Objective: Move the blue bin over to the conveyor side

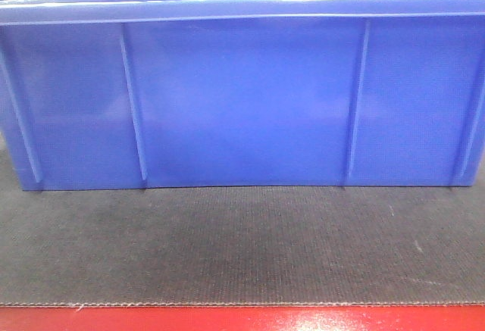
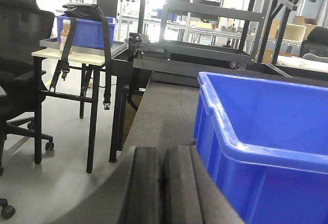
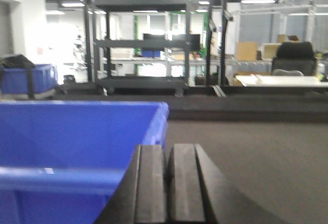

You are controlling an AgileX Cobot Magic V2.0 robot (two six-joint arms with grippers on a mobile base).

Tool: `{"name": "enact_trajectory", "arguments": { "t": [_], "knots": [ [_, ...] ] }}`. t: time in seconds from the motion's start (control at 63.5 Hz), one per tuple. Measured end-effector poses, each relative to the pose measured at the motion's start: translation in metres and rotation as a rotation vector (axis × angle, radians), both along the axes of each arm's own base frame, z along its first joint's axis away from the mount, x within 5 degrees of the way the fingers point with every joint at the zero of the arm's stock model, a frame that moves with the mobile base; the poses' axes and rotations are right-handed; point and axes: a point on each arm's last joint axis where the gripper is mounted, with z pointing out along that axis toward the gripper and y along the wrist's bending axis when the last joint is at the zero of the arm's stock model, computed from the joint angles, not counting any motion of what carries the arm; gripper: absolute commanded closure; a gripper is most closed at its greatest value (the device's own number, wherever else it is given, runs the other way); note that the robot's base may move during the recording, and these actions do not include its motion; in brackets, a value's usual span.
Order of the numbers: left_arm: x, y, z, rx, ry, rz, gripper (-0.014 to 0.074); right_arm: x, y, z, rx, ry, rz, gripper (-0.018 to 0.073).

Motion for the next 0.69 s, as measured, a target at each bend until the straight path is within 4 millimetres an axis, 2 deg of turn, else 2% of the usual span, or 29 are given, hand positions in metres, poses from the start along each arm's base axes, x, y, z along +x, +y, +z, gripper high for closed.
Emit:
{"name": "enact_trajectory", "arguments": {
  "t": [0.205,0.284,0.693],
  "knots": [
    [0.000,0.000,0.000,0.000,-0.001,0.000,0.0616,0.009,0.000,-0.050,-0.012,0.126,-0.017,0.0641],
    [0.000,0.000,0.000,0.000,-0.001,0.000,0.0616,0.010,0.000,-0.059,-0.014,0.153,-0.017,0.0641],
    [0.000,0.000,0.000,0.000,-0.001,0.000,0.0616,0.010,0.000,-0.060,-0.029,0.141,-0.020,0.0641]
  ]
}}
